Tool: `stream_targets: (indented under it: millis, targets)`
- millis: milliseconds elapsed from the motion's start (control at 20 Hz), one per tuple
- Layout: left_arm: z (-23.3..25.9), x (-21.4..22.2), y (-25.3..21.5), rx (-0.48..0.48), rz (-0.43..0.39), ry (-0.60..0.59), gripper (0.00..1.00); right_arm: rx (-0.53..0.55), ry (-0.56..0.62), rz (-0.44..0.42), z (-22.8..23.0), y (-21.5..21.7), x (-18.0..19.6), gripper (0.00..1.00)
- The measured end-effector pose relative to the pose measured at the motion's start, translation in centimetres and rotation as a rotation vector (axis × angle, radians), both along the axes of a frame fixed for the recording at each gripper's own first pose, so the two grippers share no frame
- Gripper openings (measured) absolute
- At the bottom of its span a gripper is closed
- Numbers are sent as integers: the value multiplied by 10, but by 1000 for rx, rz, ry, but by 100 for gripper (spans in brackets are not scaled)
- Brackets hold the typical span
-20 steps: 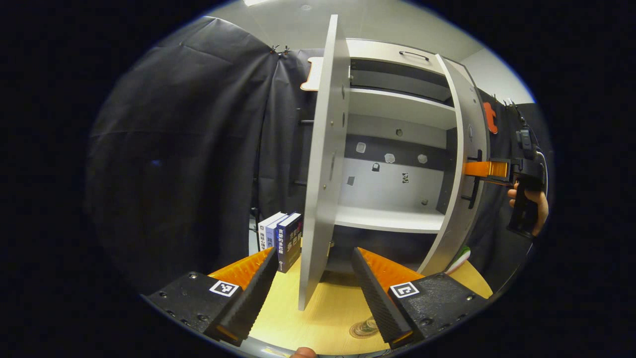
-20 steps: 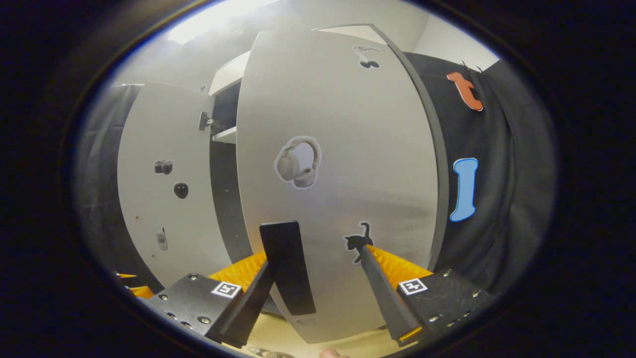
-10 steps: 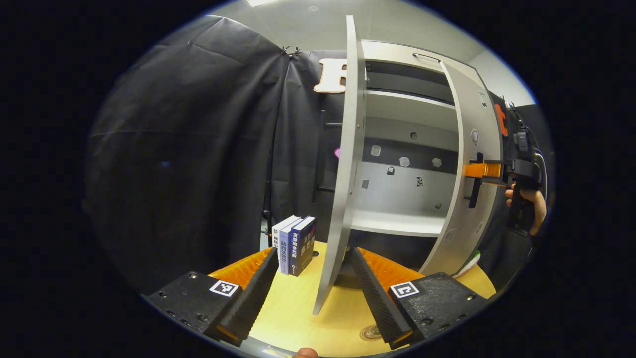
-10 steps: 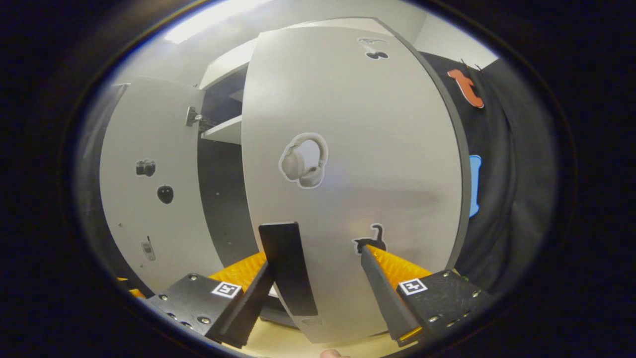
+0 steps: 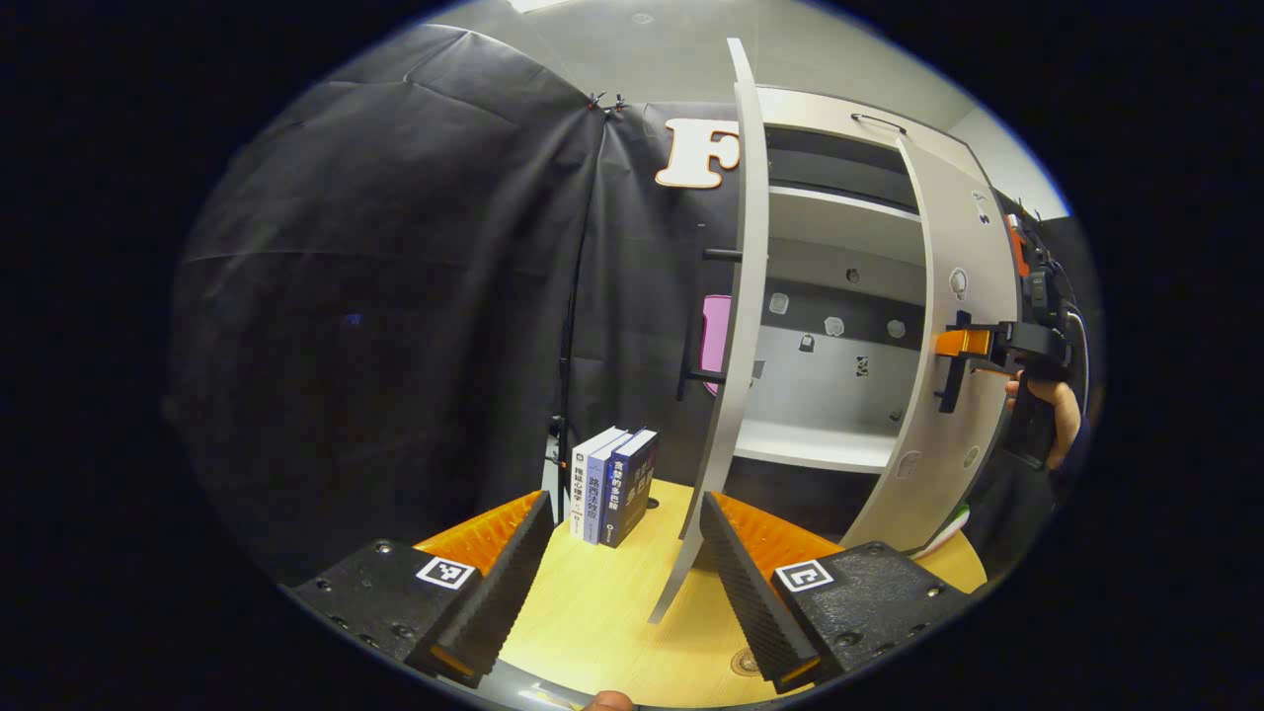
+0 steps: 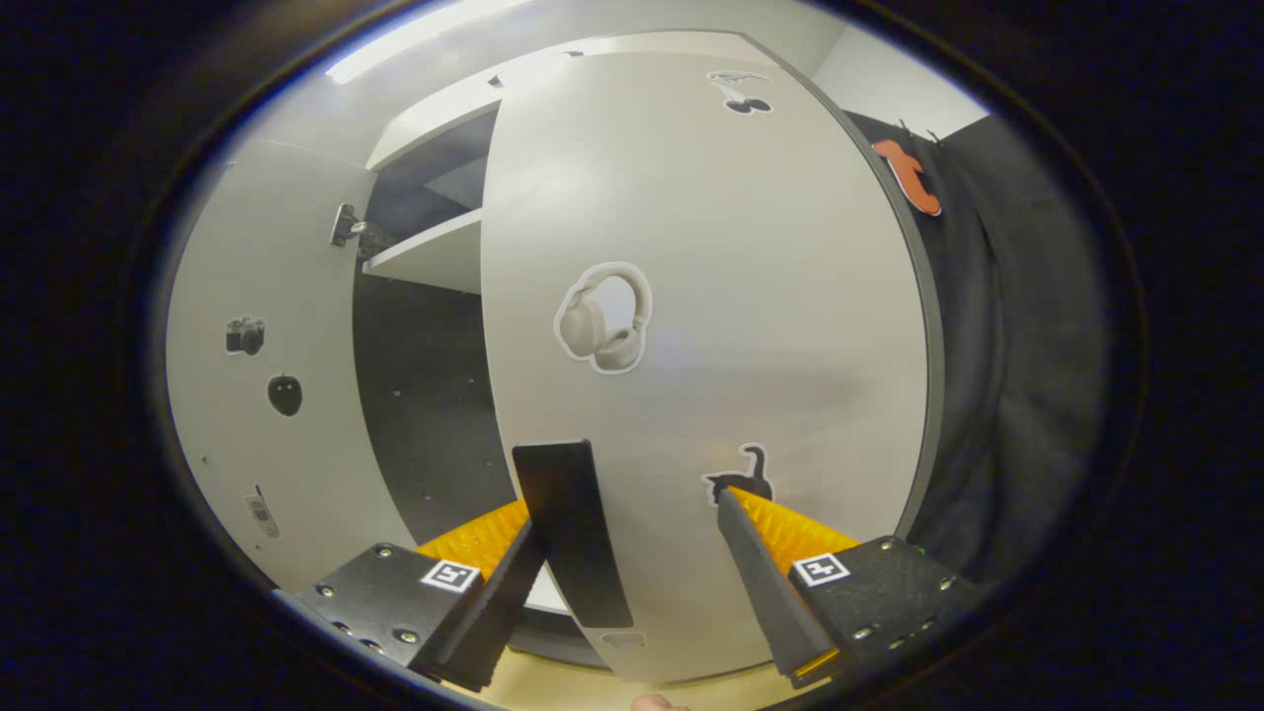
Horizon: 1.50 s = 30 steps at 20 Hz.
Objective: Grasp the bottle in the cabinet with the left hand and place it on the coaster, then close the right door with the right hand and the left door with the left hand.
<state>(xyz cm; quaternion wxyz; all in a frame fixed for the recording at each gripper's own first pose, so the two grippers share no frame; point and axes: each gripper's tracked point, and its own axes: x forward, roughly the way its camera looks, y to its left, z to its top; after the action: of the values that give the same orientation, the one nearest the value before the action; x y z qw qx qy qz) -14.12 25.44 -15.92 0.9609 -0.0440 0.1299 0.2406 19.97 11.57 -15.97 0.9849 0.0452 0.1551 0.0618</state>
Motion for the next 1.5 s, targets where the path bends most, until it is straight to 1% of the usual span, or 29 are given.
stream_targets:
  millis: [350,850,1100,1150,1200,1400,1450,1500]
  targets:
    - [3,-7,10,4,17,-2,95,-14,-26,-68,-4,1,9,99]
    - [5,-17,30,-2,39,0,95,-41,-48,-126,-8,2,20,100]
    - [13,0,34,-12,20,-24,95,-62,-62,-140,-9,2,23,100]
    - [14,3,35,-12,16,-28,90,-63,-63,-142,-10,2,23,100]
    - [15,7,36,-12,10,-30,95,-64,-64,-144,-9,2,23,100]
    - [20,24,38,-10,-18,-42,95,-78,-74,-150,-10,2,24,99]
    - [22,29,39,-10,-27,-47,90,-85,-75,-151,-10,1,23,100]
    - [24,33,40,-10,-37,-54,90,-91,-80,-150,-10,2,23,96]
